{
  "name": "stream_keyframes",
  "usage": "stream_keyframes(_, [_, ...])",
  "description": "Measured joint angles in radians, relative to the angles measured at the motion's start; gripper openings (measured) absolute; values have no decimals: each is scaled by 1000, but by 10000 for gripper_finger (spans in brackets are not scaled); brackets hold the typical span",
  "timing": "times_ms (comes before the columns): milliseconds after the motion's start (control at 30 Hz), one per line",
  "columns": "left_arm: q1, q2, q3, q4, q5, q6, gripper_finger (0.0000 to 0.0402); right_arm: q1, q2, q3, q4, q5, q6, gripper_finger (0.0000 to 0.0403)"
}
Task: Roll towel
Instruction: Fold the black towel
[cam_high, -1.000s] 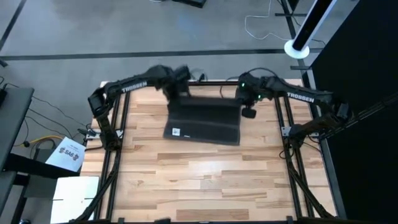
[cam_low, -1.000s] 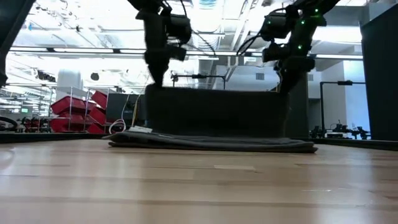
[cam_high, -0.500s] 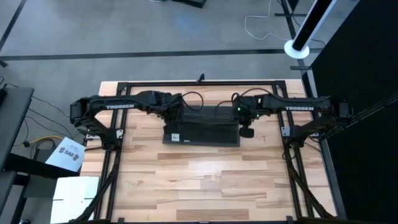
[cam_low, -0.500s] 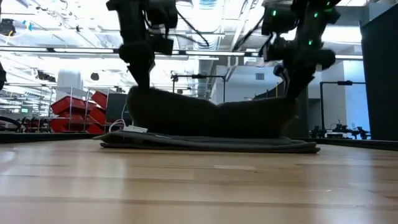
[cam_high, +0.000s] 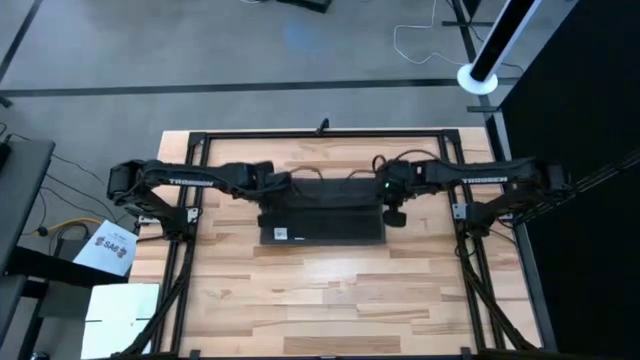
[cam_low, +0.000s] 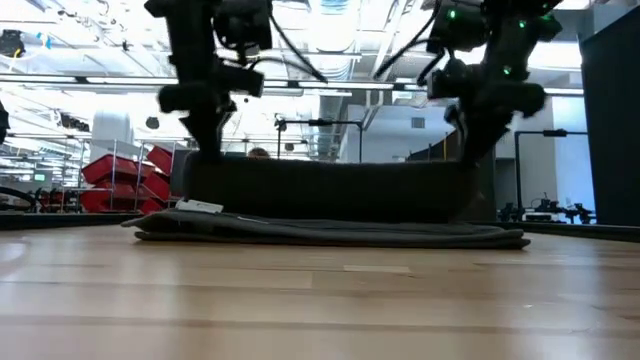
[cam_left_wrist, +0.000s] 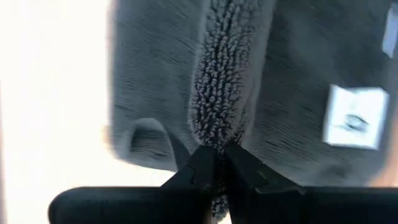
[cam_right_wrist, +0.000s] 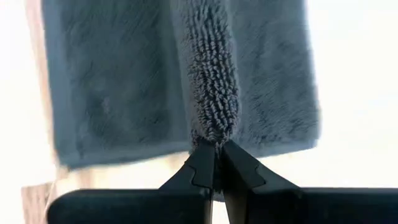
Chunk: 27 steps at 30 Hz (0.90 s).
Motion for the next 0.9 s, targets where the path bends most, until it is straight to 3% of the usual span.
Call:
stream_keyframes(100, [58, -7, 56, 20, -54, 42, 5, -65, -36, 26, 7, 53, -60, 4])
stream_keyframes(367, [261, -9, 180, 18, -84, 204, 5, -301, -111, 84, 12, 58, -248, 4])
stream_keyframes(533, [324, -9, 249, 18, -84, 268, 5, -377, -129, 137, 13, 53, -315, 4])
stream_keyframes(700, [324, -9, 253, -26, -76, 234, 5, -354, -128, 144, -25, 40, -304, 4])
stream_keyframes(900, [198, -20, 253, -175, -32, 72, 5, -211, -130, 143, -153, -68, -171, 4])
